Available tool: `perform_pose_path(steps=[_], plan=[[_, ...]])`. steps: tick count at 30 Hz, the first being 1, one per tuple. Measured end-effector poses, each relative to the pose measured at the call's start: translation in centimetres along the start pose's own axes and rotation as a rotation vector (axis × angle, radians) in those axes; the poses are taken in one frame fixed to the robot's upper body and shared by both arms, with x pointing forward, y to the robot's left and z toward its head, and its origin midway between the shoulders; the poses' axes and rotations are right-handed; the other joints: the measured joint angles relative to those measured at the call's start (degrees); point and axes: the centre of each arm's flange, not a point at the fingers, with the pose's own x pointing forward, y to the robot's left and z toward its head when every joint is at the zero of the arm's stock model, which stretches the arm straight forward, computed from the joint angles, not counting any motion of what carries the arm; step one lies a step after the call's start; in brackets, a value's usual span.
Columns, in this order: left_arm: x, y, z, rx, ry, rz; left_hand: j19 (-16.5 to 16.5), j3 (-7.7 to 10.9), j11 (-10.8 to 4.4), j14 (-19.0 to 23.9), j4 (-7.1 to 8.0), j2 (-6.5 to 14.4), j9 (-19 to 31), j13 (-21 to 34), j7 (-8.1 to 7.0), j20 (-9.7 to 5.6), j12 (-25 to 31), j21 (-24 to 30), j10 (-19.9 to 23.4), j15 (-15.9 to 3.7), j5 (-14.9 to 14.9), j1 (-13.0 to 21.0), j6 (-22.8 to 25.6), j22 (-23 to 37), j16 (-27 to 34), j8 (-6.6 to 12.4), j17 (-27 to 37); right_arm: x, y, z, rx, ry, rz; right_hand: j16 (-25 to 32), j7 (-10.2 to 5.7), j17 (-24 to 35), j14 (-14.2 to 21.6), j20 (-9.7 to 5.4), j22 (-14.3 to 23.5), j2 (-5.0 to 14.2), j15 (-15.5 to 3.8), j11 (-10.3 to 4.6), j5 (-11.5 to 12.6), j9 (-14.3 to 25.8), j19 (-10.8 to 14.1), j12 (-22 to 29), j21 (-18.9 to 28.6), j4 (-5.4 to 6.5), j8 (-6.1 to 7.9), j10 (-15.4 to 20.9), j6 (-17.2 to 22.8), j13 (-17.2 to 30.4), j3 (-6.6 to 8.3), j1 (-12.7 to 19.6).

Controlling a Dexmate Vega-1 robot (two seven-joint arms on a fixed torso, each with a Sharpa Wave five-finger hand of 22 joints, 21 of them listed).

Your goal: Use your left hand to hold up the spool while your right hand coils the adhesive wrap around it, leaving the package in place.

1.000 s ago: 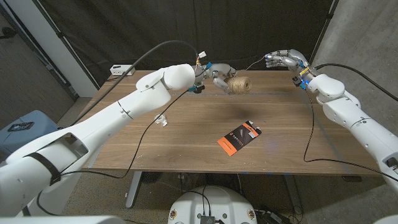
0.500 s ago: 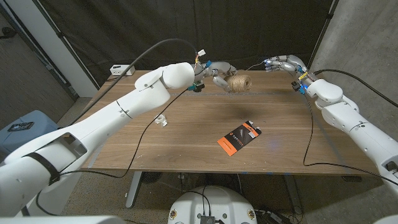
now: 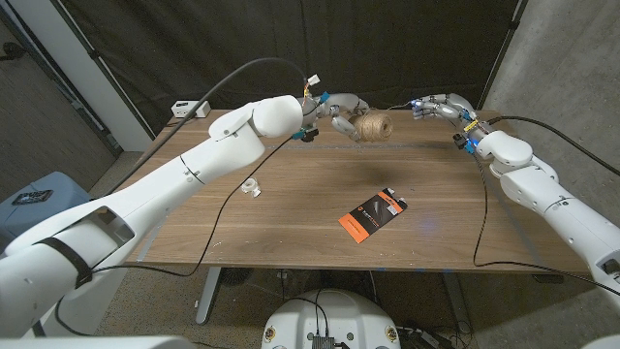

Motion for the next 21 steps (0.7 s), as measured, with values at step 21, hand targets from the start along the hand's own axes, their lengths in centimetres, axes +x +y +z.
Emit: perform_pose_path(steps=[21], plan=[[-0.2, 0.8, -0.8, 0.010, 0.009, 0.026, 0.00, 0.25, 0.02, 0.00, -0.25, -0.07, 0.00, 0.00, 0.00, 0.00, 0.00, 0.00, -0.02, 0.00, -0.01, -0.08, 0.00, 0.00, 0.00, 0.00, -0.01, -0.5, 1.6, -0.8, 0.018, 0.022, 0.012, 0.00, 0.03, 0.27, 0.00, 0.00, 0.00, 0.00, 0.00, 0.00, 0.00, 0.04, 0.00, 0.00, 0.00, 0.00, -0.05, 0.00, -0.02, 0.00, 0.00, 0.00]])
